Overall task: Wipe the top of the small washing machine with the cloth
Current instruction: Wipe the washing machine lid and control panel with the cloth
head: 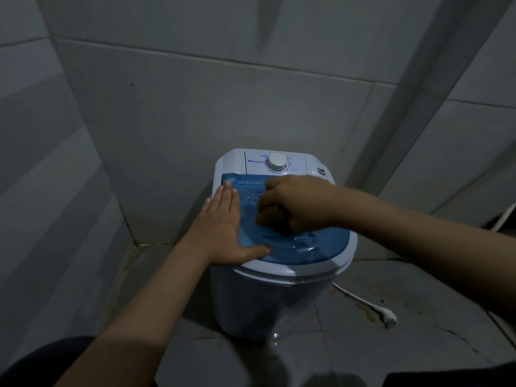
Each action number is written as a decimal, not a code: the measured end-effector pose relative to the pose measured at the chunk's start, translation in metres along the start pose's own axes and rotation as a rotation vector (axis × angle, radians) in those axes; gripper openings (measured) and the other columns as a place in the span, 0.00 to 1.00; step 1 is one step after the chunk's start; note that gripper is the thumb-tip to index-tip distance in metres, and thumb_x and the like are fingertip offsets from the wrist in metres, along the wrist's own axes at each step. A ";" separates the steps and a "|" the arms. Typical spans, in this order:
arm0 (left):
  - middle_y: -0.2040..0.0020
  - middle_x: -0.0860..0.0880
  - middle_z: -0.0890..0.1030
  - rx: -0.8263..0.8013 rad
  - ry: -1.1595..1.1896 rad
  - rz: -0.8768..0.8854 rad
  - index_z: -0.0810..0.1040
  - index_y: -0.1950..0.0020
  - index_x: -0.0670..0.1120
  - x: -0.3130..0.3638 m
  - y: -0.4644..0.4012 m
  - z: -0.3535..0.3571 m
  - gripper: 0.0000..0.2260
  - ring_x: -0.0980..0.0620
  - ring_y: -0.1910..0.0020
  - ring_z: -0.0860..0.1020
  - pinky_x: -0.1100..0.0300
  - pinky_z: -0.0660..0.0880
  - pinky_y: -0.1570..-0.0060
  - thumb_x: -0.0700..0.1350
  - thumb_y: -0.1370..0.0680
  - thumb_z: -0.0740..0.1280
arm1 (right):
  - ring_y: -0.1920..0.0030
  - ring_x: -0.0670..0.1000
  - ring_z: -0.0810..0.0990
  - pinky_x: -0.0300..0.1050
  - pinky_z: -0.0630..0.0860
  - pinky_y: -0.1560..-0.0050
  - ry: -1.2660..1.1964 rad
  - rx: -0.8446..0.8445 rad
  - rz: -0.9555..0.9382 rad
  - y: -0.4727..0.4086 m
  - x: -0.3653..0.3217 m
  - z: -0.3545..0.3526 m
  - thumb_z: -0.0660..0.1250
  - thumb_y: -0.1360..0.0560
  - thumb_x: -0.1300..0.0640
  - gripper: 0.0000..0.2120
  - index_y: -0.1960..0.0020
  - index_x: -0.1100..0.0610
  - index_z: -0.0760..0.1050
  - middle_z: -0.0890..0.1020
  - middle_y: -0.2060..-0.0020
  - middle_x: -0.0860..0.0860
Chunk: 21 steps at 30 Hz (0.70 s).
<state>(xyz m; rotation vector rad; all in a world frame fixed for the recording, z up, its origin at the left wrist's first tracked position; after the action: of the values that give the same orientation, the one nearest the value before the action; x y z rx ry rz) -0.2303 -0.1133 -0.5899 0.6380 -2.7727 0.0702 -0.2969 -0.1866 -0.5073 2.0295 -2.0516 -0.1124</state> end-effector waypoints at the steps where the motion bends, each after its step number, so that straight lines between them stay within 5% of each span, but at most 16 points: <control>1: 0.25 0.41 0.30 0.000 0.000 0.002 0.33 0.25 0.40 0.000 0.000 0.000 0.62 0.45 0.25 0.34 0.52 0.35 0.31 0.81 0.43 0.49 | 0.51 0.52 0.75 0.49 0.74 0.58 -0.006 0.034 -0.032 0.001 -0.004 0.008 0.68 0.28 0.55 0.16 0.41 0.46 0.73 0.74 0.48 0.49; 5: 0.25 0.41 0.30 -0.009 -0.007 -0.010 0.33 0.25 0.40 0.000 -0.001 0.001 0.61 0.45 0.25 0.34 0.52 0.36 0.30 0.79 0.41 0.52 | 0.49 0.52 0.72 0.47 0.69 0.62 0.019 0.084 -0.058 0.009 -0.003 0.026 0.65 0.26 0.55 0.13 0.42 0.48 0.74 0.73 0.48 0.50; 16: 0.24 0.42 0.31 -0.012 -0.003 -0.024 0.33 0.25 0.40 0.002 0.001 -0.002 0.65 0.46 0.24 0.35 0.50 0.37 0.29 0.82 0.48 0.44 | 0.46 0.57 0.75 0.56 0.69 0.44 0.430 -0.148 0.040 0.021 0.004 0.014 0.61 0.24 0.50 0.14 0.40 0.52 0.73 0.74 0.46 0.55; 21: 0.24 0.42 0.32 0.014 0.024 -0.036 0.34 0.24 0.42 0.002 0.001 -0.005 0.65 0.46 0.24 0.36 0.49 0.35 0.30 0.83 0.48 0.45 | 0.50 0.54 0.77 0.50 0.75 0.53 -0.107 0.064 0.192 0.034 0.027 -0.009 0.67 0.32 0.60 0.15 0.46 0.49 0.75 0.79 0.51 0.51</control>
<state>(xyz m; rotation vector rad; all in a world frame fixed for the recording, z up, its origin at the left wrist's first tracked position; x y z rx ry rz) -0.2306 -0.1128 -0.5846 0.6856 -2.7387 0.0890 -0.3281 -0.2115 -0.4869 1.8872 -2.3326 -0.1231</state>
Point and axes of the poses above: each hand's wrist, its own y-axis away from the middle knuckle, its own z-axis out of the palm, x = y × z, the point moved 7 cm from there along -y, towards the middle knuckle
